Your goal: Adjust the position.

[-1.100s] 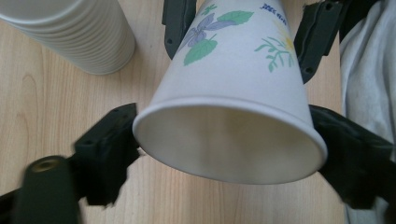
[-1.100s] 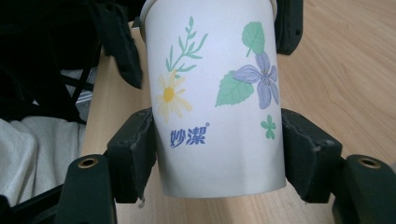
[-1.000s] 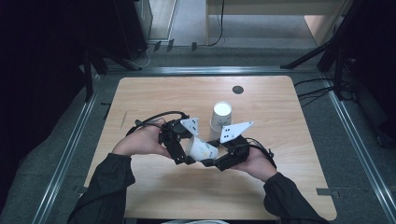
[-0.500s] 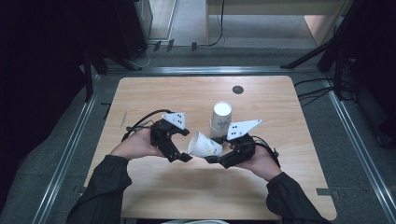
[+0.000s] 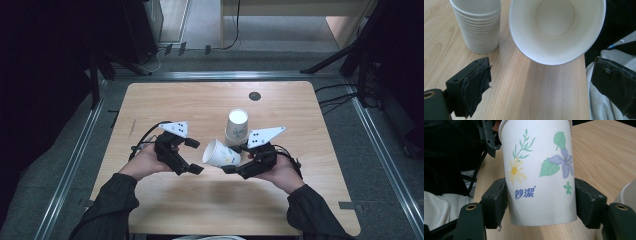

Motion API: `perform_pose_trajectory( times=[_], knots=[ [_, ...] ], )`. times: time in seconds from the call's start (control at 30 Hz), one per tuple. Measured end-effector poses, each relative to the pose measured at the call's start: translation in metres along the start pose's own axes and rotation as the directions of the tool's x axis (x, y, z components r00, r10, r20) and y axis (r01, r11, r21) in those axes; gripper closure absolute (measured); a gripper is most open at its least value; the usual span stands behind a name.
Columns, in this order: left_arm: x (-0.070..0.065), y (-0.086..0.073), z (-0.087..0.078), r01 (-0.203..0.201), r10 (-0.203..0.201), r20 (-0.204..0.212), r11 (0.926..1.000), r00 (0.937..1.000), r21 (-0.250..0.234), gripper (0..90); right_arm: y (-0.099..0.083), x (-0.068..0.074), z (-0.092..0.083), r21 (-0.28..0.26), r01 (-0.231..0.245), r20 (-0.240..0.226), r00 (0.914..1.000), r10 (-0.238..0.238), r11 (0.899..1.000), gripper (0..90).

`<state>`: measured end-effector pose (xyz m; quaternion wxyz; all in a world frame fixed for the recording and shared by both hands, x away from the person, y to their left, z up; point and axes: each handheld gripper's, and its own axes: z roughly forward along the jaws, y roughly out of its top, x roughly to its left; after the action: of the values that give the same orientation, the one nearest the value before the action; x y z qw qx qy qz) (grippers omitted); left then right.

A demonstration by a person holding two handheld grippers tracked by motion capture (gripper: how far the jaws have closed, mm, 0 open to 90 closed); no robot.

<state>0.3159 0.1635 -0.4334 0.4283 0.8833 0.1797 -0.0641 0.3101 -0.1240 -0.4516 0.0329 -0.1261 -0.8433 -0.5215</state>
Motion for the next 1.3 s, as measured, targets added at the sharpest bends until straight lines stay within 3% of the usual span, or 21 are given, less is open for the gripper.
perform_pose_trajectory(
  times=[0.27,0.47,0.67,0.73,0.93,1.0,1.3],
  knots=[
    [-0.002,-0.001,0.000,0.029,-0.027,0.015,0.9957,0.9995,-0.088,2.9,-0.001,0.001,0.003,-0.007,-0.006,-0.017,0.9998,0.006,1.000,33.3],
    [-0.003,-0.004,0.001,0.068,-0.063,0.042,0.9871,0.9972,-0.145,4.9,-0.001,0.000,0.003,-0.019,-0.014,-0.028,0.9995,0.013,1.000,33.2],
    [-0.004,-0.005,0.004,0.082,-0.080,0.019,0.9804,0.9966,-0.179,5.1,-0.001,-0.001,0.003,-0.034,-0.024,-0.039,0.9990,0.023,0.999,33.2],
    [-0.003,-0.006,0.006,0.099,-0.093,0.037,0.9732,0.9949,-0.208,5.6,-0.001,-0.001,0.004,-0.037,-0.030,-0.040,0.9988,0.029,0.999,33.2],
    [-0.004,-0.005,0.013,0.093,-0.087,0.040,0.9736,0.9955,-0.209,7.5,-0.002,-0.002,0.006,-0.038,-0.037,-0.050,0.9981,0.035,0.999,33.3],
    [-0.005,-0.004,0.015,0.091,-0.082,0.047,0.9715,0.9955,-0.219,13.9,-0.002,-0.002,0.007,-0.036,-0.040,-0.051,0.9979,0.038,0.999,33.2],
    [-0.007,-0.003,0.018,0.083,-0.073,0.054,0.9731,0.9959,-0.215,15.5,-0.003,-0.001,0.010,-0.032,-0.044,-0.060,0.9973,0.042,0.999,33.2]
  ],
)
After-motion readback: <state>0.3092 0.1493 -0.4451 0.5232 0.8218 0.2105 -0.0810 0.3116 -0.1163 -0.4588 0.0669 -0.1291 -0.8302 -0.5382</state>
